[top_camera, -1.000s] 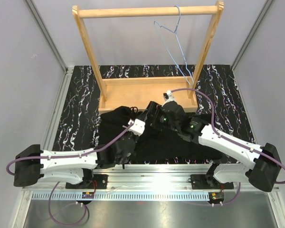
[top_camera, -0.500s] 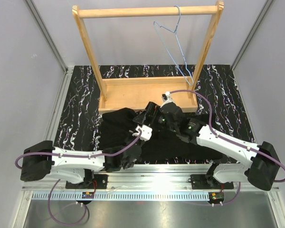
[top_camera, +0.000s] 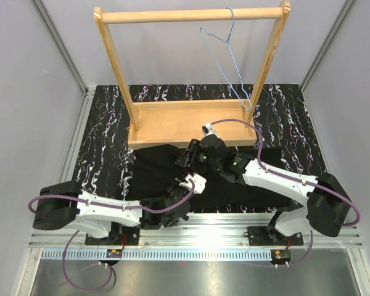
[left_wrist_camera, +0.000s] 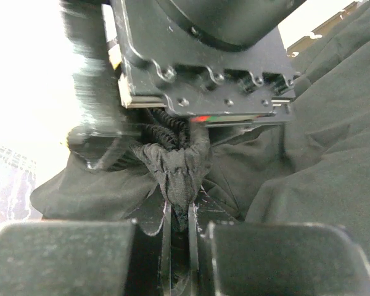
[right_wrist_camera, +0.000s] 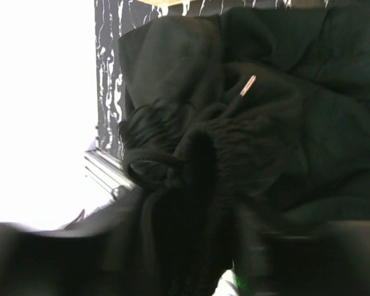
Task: Place the trousers on the hanger
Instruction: Fold the trousers
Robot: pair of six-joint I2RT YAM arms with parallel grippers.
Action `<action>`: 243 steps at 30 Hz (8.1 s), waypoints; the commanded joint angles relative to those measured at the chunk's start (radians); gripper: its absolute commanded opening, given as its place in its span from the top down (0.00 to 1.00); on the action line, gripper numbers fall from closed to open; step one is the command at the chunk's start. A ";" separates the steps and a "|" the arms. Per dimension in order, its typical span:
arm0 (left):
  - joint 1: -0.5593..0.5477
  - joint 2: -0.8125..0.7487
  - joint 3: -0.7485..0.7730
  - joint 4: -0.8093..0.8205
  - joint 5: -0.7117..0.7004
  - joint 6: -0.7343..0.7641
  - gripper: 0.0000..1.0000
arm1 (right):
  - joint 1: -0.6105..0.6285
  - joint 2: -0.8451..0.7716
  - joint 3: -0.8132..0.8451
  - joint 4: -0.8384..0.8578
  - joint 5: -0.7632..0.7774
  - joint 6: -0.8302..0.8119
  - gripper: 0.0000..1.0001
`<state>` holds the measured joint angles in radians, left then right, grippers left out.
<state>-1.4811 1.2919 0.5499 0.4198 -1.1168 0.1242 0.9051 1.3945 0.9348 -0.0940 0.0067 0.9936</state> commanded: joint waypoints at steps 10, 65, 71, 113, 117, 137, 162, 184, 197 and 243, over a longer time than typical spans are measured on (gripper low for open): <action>-0.016 -0.051 0.143 0.016 -0.156 -0.023 0.15 | 0.009 -0.101 0.080 -0.122 0.029 -0.179 1.00; 0.552 0.188 0.073 0.039 0.925 -0.799 0.01 | -0.523 -0.431 0.193 -0.903 0.469 -0.575 1.00; 0.552 0.285 0.111 0.071 0.953 -0.822 0.01 | -0.526 -0.419 0.180 -0.883 0.457 -0.578 1.00; 0.647 -0.215 0.024 -0.763 0.494 -0.825 0.19 | -0.328 -0.074 0.012 -0.449 0.203 -0.467 1.00; 0.647 -0.235 0.076 -0.791 0.460 -0.808 0.01 | -0.330 -0.100 0.081 -0.480 0.248 -0.495 1.00; 0.647 -0.129 0.171 -0.717 0.515 -0.799 0.01 | -0.486 -0.414 0.161 -0.768 0.463 -0.590 1.00; 0.519 0.331 0.177 -0.055 0.865 -0.902 0.03 | -0.621 -0.381 0.056 -0.759 0.466 -0.584 1.00; 0.452 0.379 0.200 -0.019 0.772 -0.925 1.00 | -0.624 -0.354 0.027 -0.716 0.365 -0.572 1.00; 0.556 -0.249 -0.004 -0.573 0.480 -0.825 1.00 | -0.588 -0.155 -0.034 -0.532 0.185 -0.524 1.00; 0.584 0.093 0.010 -0.423 0.615 -0.914 0.01 | -0.532 -0.256 0.019 -0.774 0.596 -0.346 0.28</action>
<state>-0.8997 1.3834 0.5629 -0.0494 -0.5117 -0.7692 0.3729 1.2190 0.9001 -0.7650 0.4515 0.6163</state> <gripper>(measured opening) 0.987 0.705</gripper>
